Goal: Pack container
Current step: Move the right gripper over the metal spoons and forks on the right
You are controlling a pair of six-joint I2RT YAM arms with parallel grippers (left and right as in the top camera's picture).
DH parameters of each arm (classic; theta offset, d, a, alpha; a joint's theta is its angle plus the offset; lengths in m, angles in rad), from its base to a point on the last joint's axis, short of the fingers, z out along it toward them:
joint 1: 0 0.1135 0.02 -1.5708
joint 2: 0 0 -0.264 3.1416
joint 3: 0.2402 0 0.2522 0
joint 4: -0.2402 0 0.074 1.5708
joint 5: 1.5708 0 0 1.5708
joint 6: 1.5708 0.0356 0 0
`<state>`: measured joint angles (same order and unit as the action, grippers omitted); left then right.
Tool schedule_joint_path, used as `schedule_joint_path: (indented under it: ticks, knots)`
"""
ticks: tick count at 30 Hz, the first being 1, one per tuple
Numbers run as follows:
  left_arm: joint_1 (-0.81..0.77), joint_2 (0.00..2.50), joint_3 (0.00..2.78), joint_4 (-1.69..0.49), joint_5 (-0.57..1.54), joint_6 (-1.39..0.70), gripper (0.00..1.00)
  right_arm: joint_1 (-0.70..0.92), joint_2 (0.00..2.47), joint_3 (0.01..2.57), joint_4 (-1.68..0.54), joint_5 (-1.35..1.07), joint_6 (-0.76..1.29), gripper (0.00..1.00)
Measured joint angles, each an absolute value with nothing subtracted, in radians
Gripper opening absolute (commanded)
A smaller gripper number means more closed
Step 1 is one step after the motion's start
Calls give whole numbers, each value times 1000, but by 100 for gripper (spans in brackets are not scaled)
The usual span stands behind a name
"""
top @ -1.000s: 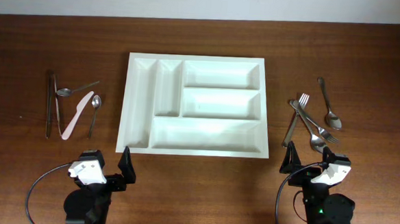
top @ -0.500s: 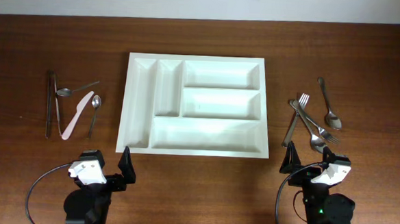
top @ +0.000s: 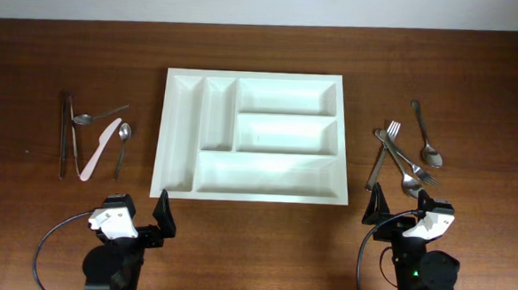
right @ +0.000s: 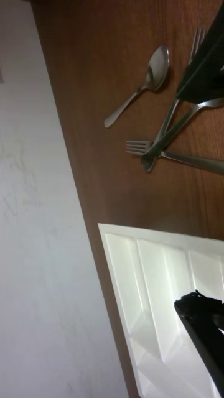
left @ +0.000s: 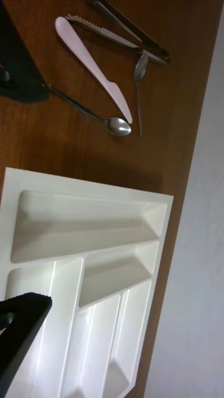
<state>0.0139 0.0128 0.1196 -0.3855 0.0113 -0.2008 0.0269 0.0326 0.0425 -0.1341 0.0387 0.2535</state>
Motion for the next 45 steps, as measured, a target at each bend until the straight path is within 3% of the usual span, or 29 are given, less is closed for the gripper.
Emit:
schedule_joint_path:
  ticks: [6,11,14,21,25,34,38,45]
  knots:
    - [14,13,120,-386,11,-201,99,27,33,45,-123,9,253,99]
    - [14,13,120,-385,11,-201,99,27,63,210,-335,-13,253,99]
    - [14,12,120,-385,11,-201,99,27,166,451,-514,-1,242,99]
    - [14,11,119,-384,12,-201,99,27,681,1126,-1123,65,144,99]
    - [14,11,120,-385,12,-201,99,27,980,1389,-1295,105,21,99]
    - [14,11,120,-385,11,-201,99,16,1270,1436,-1254,103,-17,99]
    - [14,11,120,-385,11,-201,99,-124,1387,1436,-1136,39,156,99]
    - [14,11,120,-385,11,-201,99,-328,1576,1437,-1011,-101,260,99]
